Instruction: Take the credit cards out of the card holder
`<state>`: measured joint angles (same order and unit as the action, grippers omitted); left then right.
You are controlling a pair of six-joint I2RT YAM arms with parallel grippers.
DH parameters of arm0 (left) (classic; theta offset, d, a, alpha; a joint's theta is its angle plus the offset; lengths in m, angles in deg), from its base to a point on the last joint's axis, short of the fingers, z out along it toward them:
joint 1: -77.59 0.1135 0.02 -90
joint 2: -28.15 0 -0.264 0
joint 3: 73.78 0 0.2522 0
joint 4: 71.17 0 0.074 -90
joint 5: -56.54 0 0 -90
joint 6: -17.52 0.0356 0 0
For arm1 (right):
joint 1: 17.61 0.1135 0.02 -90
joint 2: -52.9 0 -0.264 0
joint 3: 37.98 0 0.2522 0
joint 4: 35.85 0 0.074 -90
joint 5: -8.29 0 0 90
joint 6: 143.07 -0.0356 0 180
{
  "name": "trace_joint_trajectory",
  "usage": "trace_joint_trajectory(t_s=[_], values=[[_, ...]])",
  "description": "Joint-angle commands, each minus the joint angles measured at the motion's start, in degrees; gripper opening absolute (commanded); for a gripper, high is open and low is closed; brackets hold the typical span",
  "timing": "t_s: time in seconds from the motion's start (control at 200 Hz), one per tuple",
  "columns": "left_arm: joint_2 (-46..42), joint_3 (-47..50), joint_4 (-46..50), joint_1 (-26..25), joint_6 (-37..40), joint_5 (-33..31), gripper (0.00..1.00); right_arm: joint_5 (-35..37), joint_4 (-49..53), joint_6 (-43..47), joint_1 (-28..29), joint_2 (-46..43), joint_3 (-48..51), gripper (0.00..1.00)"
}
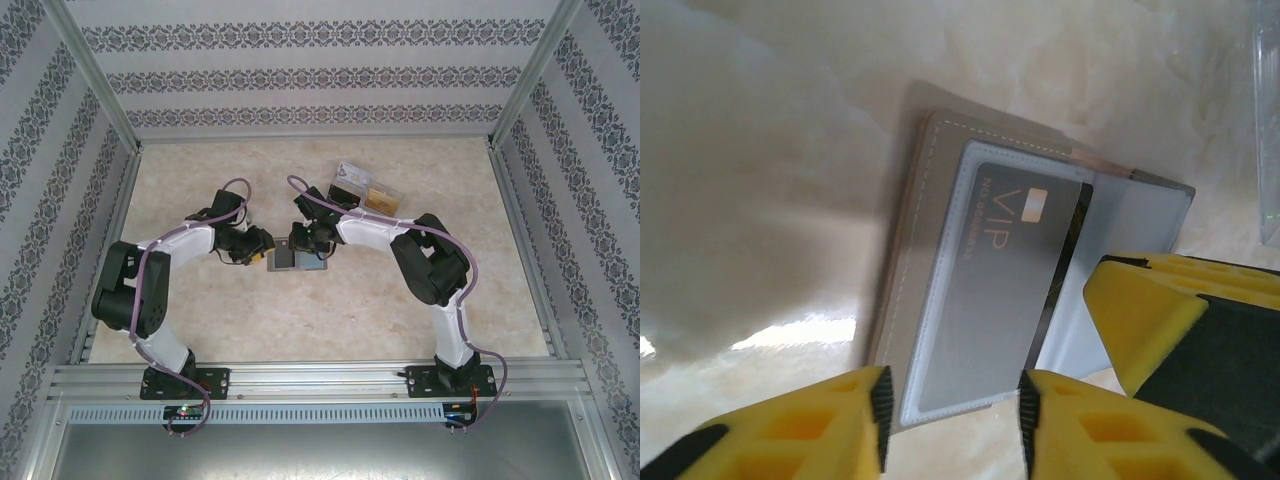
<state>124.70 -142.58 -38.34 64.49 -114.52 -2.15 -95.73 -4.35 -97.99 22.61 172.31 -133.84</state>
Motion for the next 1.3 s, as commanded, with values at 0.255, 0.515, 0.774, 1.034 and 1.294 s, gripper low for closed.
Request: trace_joint_trajectory(t_s=[0.255, 0.515, 0.774, 1.034, 1.294], values=[[5.00, -3.84, -2.28, -1.75, -0.04, -1.50, 0.26, -1.69, -0.66, -1.12, -0.47, 1.78, 0.42, 0.20], [8.02, -4.72, -0.78, -2.21, 1.25, -3.21, 0.22, -2.49, -0.93, -1.56, -0.78, 2.30, 0.45, 0.20], [9.08, -4.30, -0.01, -2.28, 1.57, -3.66, 0.15, -3.98, -1.62, -1.98, -1.01, 2.93, 0.50, 0.17], [9.14, -3.93, 0.29, -2.28, 1.86, -3.71, 0.14, -6.58, -3.96, -2.48, -1.21, 2.33, 1.16, 0.14], [8.83, -4.63, 1.43, -2.29, 2.32, -4.32, 0.14, -5.00, -4.74, -1.26, -1.51, -0.31, 2.81, 0.08]])
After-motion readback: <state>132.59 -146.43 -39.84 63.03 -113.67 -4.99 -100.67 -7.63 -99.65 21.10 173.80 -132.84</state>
